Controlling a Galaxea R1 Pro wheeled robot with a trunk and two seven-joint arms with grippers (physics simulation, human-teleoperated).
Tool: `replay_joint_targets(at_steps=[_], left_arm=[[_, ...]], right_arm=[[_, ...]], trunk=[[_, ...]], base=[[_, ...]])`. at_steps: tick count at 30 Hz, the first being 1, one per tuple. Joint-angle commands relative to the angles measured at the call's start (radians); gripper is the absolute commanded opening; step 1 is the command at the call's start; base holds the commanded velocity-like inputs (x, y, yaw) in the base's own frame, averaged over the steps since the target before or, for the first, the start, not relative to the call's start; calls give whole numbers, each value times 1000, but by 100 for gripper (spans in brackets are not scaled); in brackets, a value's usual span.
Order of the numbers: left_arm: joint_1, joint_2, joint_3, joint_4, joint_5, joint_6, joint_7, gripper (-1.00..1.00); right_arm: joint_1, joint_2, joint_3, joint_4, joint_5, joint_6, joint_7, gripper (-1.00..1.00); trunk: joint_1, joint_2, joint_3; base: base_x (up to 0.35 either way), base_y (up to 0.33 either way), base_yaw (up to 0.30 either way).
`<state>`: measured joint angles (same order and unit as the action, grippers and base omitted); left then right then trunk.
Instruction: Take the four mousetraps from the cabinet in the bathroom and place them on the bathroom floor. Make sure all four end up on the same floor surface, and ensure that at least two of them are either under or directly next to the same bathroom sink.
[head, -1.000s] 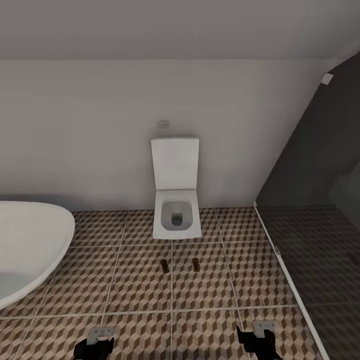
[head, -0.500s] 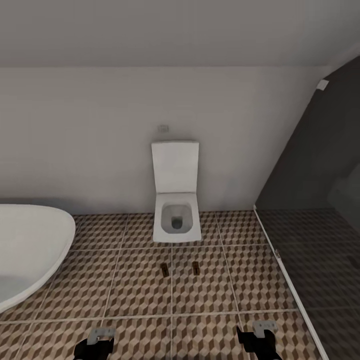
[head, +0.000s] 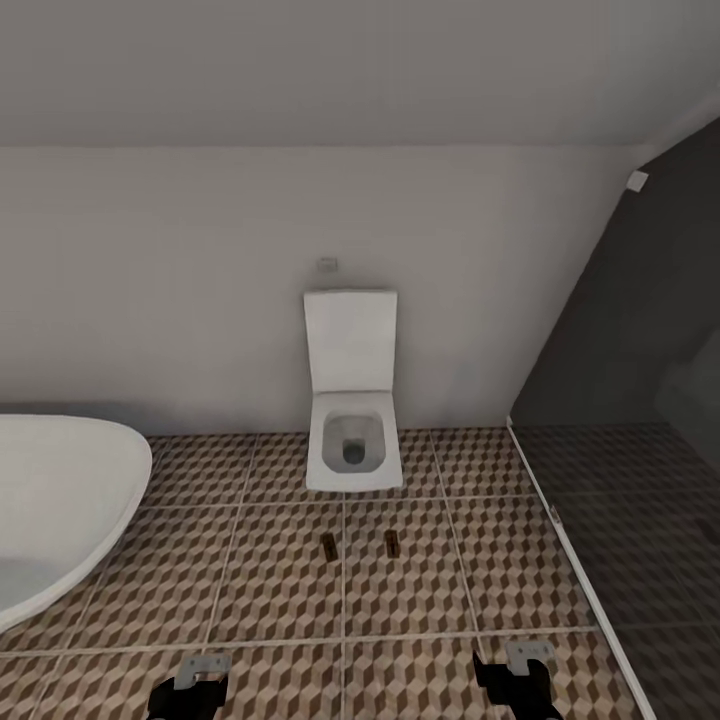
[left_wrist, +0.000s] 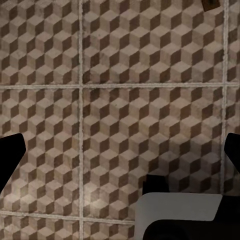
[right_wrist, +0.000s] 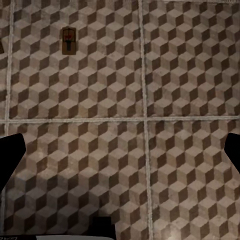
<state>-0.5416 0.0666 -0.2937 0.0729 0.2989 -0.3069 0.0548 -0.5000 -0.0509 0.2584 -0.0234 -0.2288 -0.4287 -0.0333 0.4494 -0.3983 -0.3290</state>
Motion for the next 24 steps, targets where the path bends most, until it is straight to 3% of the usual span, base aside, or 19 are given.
replay_joint_targets(at_steps=[1,24], left_arm=[[-1,-1,-8,4,5,-6,2,100],[-1,-4,-8,4,5,-5,-7,100]], right_arm=[[-1,0,9,0,-6,-2,-3,100],[-1,-1,9,0,-5,-2,-15,100]], trunk=[[1,-2,0],[1,-2,20]], base=[[0,0,0],[0,0,0]])
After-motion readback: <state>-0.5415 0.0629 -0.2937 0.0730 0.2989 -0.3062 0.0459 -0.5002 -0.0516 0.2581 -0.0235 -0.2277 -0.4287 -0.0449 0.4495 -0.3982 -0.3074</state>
